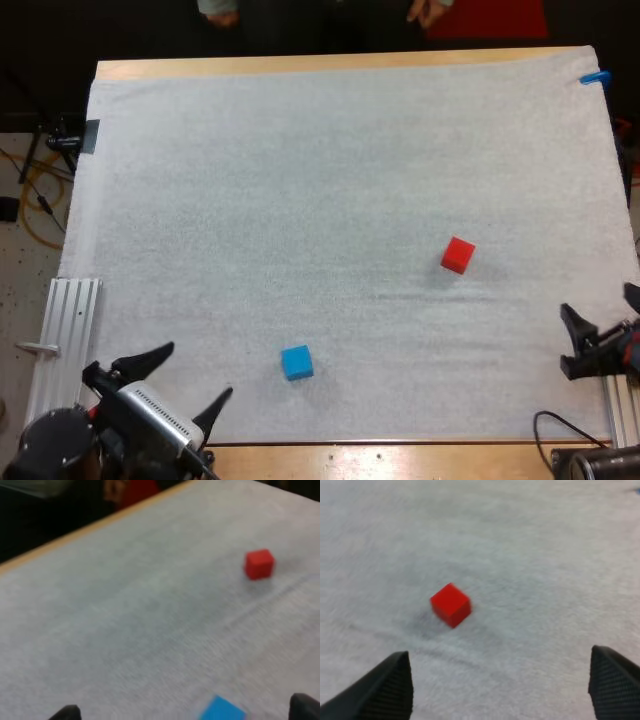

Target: Stack red cube on blue cube

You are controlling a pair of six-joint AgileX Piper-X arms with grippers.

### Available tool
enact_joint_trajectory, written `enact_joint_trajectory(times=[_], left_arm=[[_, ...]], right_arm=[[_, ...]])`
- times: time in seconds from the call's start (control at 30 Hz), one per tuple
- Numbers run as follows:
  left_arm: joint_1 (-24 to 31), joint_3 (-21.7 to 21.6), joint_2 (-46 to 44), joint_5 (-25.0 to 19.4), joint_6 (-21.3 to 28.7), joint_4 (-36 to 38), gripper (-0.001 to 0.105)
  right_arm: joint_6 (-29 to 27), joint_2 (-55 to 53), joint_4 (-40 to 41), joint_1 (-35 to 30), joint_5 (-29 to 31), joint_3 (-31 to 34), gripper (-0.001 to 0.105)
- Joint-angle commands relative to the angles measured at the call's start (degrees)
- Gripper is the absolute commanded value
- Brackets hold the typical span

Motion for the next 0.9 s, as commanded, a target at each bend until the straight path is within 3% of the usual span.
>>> enact_joint_trajectory(times=[0.0, 0.13, 0.37, 0.57, 0.87], left_arm=[[-1.8, -1.2, 1.6, 1.2, 0.6, 2.9, 0.076], [-4.9, -2.2, 4.0, 5.0, 0.7, 6.2, 0.076], [-5.2, -2.2, 4.3, 5.1, 0.8, 6.9, 0.076], [-5.2, -2.2, 4.3, 5.1, 0.8, 6.9, 0.076], [-5.2, -2.2, 4.3, 5.1, 0.8, 6.9, 0.076]], right_arm=[[-1.5, 3.6, 1.1, 2.1, -0.5, -2.4, 0.070], [-3.8, 13.2, 2.0, 6.5, -0.3, -7.6, 0.070], [-12.1, 32.7, 0.2, 10.2, 2.5, -14.1, 0.070], [-17.6, 45.1, -3.9, 10.2, 2.7, -16.0, 0.070], [-19.9, 59.0, -7.8, 10.0, 1.9, -15.9, 0.070]])
